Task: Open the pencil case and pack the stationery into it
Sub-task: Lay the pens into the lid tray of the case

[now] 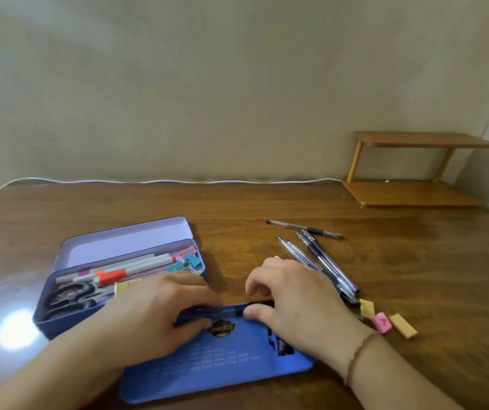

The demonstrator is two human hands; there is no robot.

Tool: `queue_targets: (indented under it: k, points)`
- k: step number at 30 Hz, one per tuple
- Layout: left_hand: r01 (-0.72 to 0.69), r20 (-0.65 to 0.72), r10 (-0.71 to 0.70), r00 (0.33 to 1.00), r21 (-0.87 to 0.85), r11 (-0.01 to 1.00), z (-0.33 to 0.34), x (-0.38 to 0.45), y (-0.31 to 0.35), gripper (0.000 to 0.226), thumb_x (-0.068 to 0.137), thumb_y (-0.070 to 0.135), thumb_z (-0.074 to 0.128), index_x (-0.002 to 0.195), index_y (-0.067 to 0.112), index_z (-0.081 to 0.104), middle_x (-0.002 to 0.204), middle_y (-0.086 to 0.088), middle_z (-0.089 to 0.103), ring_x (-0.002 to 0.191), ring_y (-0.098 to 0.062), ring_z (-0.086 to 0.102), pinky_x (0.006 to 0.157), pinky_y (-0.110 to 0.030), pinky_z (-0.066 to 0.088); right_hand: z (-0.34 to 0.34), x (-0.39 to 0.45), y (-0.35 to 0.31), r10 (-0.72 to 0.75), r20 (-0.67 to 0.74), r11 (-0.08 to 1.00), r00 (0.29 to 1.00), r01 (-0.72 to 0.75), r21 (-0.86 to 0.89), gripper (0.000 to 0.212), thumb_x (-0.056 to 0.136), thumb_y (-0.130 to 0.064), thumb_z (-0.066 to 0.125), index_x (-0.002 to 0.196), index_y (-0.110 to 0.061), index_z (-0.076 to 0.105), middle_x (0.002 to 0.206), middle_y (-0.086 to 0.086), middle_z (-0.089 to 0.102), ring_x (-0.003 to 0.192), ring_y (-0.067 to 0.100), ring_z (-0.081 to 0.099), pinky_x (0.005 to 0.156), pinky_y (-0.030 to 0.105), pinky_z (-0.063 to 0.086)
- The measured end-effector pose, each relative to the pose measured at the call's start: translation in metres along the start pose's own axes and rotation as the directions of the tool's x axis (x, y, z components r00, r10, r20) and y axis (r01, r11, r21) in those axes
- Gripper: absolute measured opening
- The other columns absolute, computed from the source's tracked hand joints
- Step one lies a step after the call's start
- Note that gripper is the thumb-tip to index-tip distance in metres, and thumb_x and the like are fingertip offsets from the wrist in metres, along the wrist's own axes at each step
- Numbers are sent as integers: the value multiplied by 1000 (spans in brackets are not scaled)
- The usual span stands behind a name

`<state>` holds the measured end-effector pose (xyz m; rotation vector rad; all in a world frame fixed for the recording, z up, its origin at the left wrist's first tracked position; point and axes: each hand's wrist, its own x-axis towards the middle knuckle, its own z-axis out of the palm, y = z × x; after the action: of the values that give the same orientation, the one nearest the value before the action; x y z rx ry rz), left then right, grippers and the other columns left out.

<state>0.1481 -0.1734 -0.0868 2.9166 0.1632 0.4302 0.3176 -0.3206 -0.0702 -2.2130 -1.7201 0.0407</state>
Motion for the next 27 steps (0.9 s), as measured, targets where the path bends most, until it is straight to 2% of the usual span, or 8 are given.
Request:
queue_targets:
  k: [3,6,10,15,18,22,25,27]
  points:
    - [45,-12,-46,999,-62,997,3,1,-2,25,78,31,71,101,41,66,88,28,60,83,12,53,70,1,37,-15,1,17,105,37,992,994,-107,67,30,79,-59,65,99,-37,64,91,-18,59,86,2,54,69,25,44]
    - [63,10,-63,998,-112,992,5,1,1,26,80,28,71,101,42,66,89,30,58,85,11,55,71,1,38,-38,1,56,344,-166,934,924,-318,164,14,82,-48,67,82,-34,68,77,-16,64,74,2,58,59,26,47]
    - [68,7,-68,998,-209,976,8,4,10,27,81,21,69,101,40,68,88,27,60,82,8,58,69,-4,42,-36,2,91,533,-131,846,836,-529,64,12,84,-43,70,78,-33,67,73,-12,65,66,5,60,52,23,47]
    - [71,2,-73,997,-268,961,10,4,17,36,78,11,61,100,37,68,94,21,63,83,3,60,68,-10,46,-28,6,90,555,-110,830,825,-558,1,14,83,-42,71,74,-31,67,72,-11,65,65,6,61,47,22,43]
    - [69,5,-71,997,-302,951,11,6,22,36,77,7,59,97,34,71,97,20,62,86,1,60,70,-8,45,-26,8,82,554,-116,825,824,-563,-57,13,85,-40,69,76,-32,66,73,-12,64,65,5,59,45,20,38]
    - [96,17,-96,995,-306,947,12,5,22,36,74,7,56,95,31,72,97,21,61,91,2,58,75,-8,43,-22,12,79,593,-60,797,803,-596,-96,17,84,-48,67,78,-32,67,77,-11,65,68,6,59,49,23,46]
    - [107,24,-105,994,-299,948,11,5,21,35,75,8,56,95,32,72,98,21,61,93,2,57,78,-7,43,-21,13,80,581,-93,801,809,-588,-116,16,85,-49,65,83,-34,69,75,-11,65,65,6,61,48,23,47]
    - [122,14,-123,992,-293,948,11,5,19,33,76,9,57,94,33,71,97,22,61,94,2,58,79,-11,46,-21,12,80,562,-139,819,815,-572,-41,14,87,-46,64,88,-33,69,75,-11,64,66,6,60,49,24,47]
